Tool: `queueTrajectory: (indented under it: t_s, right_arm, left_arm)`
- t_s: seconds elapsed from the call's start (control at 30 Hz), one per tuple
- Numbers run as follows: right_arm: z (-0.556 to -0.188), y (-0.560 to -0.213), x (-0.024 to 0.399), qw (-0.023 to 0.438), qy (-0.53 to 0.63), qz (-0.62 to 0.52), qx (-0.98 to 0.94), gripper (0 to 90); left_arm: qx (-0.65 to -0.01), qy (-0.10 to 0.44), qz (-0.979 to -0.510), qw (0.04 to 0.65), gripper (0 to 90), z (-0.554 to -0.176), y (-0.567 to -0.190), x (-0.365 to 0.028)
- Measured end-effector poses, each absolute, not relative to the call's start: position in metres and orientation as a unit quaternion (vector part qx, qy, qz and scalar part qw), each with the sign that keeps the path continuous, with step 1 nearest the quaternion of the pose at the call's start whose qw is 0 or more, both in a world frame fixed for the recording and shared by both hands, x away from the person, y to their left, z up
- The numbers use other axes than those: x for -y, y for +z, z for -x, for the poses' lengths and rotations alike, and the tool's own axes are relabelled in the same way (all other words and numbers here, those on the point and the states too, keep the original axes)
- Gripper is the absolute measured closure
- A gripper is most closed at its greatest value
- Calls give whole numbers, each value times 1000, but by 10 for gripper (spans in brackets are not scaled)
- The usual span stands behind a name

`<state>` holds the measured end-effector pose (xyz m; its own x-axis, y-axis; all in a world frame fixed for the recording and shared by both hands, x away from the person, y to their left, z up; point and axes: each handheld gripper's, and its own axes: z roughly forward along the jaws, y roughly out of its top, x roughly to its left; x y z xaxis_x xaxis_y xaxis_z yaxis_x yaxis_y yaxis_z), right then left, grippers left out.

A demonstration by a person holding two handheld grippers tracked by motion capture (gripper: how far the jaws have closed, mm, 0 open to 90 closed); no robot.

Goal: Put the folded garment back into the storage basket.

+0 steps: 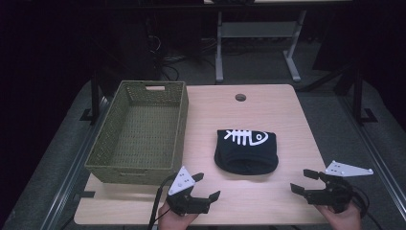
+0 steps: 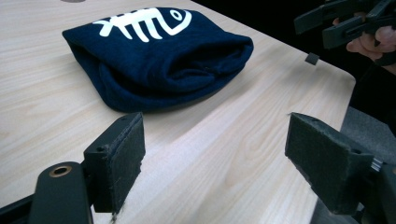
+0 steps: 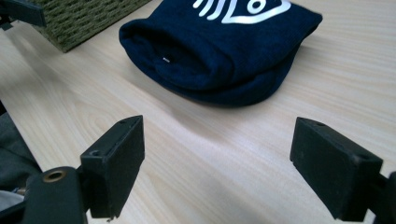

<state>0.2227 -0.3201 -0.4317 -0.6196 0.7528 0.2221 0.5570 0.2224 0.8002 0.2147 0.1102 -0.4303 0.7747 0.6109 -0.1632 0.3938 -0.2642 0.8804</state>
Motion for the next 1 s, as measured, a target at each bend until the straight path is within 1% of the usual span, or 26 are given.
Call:
queueTrajectory:
  t_s: [0.13, 0.27, 0.4, 0.5, 0.67, 0.7, 0.73, 0.8, 0.9, 0.93, 1.0]
  right_arm:
    - [-228, -432, 320, 102, 458, -426, -774, 154]
    - [-234, -434, 324, 91, 462, -430, -770, 154]
    - [-238, -432, 326, 91, 466, -430, -768, 155]
    - [-245, -430, 325, 80, 461, -438, -768, 155]
    - [-260, -422, 325, 73, 463, -435, -769, 155]
    - [-260, -422, 325, 73, 463, -435, -769, 155]
    - [-265, -418, 322, 67, 458, -436, -772, 154]
    - [-267, -416, 321, 72, 458, -431, -774, 155]
    - [-276, -412, 314, 66, 451, -423, -783, 154]
    - [-283, -410, 310, 61, 443, -427, -786, 154]
    - [-290, -410, 306, 60, 438, -424, -790, 154]
  left_arm:
    - [-316, 103, -792, 513, 212, -217, -429, -106]
    - [-314, 102, -795, 509, 206, -221, -427, -99]
    - [-309, 105, -798, 506, 207, -227, -425, -89]
    - [-299, 110, -808, 497, 219, -235, -422, -80]
    - [-317, 96, -801, 498, 200, -258, -421, -69]
    - [-317, 96, -801, 498, 199, -258, -421, -69]
    - [-328, 86, -796, 501, 198, -266, -422, -68]
    - [-333, 86, -794, 501, 193, -269, -422, -67]
    - [-344, 85, -787, 504, 186, -279, -423, -67]
    - [-348, 95, -788, 499, 186, -286, -425, -64]
    - [-352, 92, -791, 493, 182, -290, -426, -63]
